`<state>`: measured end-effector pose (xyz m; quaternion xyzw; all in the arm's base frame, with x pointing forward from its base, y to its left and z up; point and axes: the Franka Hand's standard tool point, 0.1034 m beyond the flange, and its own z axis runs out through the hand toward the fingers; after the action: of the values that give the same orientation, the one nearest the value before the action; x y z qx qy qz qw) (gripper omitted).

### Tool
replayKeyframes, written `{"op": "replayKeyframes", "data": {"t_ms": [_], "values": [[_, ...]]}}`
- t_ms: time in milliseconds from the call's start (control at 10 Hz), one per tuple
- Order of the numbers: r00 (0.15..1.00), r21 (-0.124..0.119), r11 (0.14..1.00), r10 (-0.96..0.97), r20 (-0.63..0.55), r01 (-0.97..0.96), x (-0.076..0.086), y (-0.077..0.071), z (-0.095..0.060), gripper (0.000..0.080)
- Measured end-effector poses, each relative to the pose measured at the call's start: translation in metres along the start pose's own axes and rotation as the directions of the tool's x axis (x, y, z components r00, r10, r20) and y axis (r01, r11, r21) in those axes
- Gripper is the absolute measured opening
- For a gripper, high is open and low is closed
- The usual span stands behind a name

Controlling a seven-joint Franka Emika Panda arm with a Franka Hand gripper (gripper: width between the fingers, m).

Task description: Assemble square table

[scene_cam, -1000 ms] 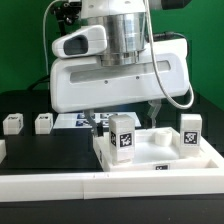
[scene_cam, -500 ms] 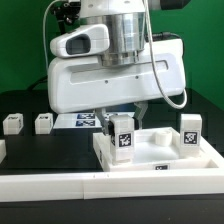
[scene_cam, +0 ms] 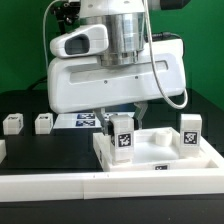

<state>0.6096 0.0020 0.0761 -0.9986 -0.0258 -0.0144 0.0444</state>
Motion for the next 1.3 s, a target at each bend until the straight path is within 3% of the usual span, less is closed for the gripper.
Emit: {"op": "replayKeyframes", "data": {"t_ms": [500, 1300], "values": [[0.91, -0.001, 0.91, 0.415, 0.003, -0.415, -0.0006, 0.0008, 0.0001, 0.0291], [0.546, 0.014, 0.546, 0.838, -0.023, -0.838, 0.0022, 0.0017, 0.001, 0.0292]]}}
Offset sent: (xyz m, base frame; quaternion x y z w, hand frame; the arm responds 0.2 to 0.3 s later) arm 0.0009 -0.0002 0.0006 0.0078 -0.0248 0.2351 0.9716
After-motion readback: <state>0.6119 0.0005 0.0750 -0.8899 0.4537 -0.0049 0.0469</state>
